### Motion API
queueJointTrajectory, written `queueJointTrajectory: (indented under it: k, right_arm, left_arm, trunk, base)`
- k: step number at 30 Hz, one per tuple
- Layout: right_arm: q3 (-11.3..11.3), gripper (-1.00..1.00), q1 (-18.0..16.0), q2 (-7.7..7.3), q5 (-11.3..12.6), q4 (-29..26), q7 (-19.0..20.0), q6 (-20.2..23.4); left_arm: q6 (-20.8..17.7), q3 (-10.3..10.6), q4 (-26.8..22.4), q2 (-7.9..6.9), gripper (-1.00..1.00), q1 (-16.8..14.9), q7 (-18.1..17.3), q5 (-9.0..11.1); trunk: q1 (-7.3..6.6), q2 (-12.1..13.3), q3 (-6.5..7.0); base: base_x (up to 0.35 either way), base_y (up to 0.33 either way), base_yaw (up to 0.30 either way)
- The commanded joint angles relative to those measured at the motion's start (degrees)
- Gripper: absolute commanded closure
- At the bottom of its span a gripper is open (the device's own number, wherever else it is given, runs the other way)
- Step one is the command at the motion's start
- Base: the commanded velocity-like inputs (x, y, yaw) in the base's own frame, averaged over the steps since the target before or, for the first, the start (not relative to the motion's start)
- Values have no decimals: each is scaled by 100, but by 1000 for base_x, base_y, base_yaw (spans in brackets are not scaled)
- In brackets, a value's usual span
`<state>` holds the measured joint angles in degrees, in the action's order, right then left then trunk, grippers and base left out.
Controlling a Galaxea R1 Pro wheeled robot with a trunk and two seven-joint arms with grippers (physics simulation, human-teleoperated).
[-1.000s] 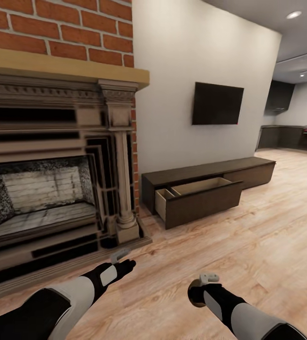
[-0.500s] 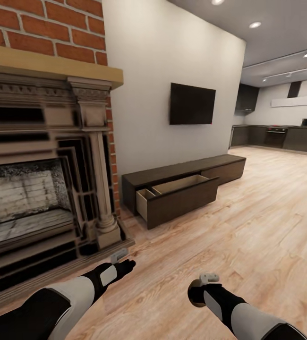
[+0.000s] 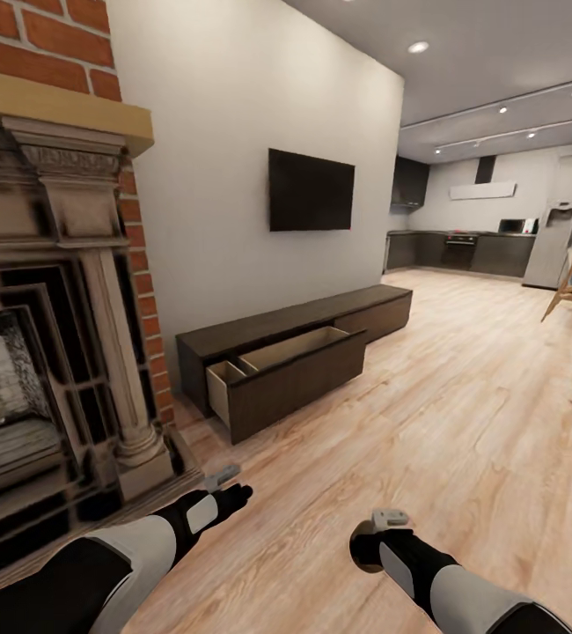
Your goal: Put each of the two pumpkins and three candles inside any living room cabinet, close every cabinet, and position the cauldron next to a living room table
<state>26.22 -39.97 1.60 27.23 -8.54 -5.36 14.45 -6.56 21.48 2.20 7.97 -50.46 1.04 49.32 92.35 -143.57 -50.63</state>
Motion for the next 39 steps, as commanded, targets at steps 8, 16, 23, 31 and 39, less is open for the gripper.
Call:
queueJointTrajectory:
  k: [8, 16, 23, 31, 39]
  right_arm:
    - [53, 100, -2, -2, 45, -16, -35, 15]
    - [50, 100, -2, -2, 45, -16, -35, 12]
    - [49, 100, -2, -2, 45, -16, -35, 7]
    - [47, 100, -2, -4, 46, -16, -35, 6]
    - [50, 100, -2, -2, 53, -16, -35, 7]
  left_arm:
    - [-12, 47, 10, 3, -100, -7, 11, 52]
    - [-11, 48, 16, 3, -100, -7, 11, 52]
    - [-12, 46, 17, 3, -100, -7, 13, 52]
    - [-11, 43, 17, 3, -100, -7, 11, 52]
    - [-11, 44, 17, 3, -100, -7, 11, 52]
  trunk:
    - [2, -3, -64]
    - [2, -3, -71]
    - [2, -3, -71]
    - [2, -3, -75]
    - [2, -3, -101]
  base:
    - [314, -180, -46]
    - [306, -194, -129]
    - [302, -199, -290]
    - [302, -199, -297]
    - [301, -199, -246]
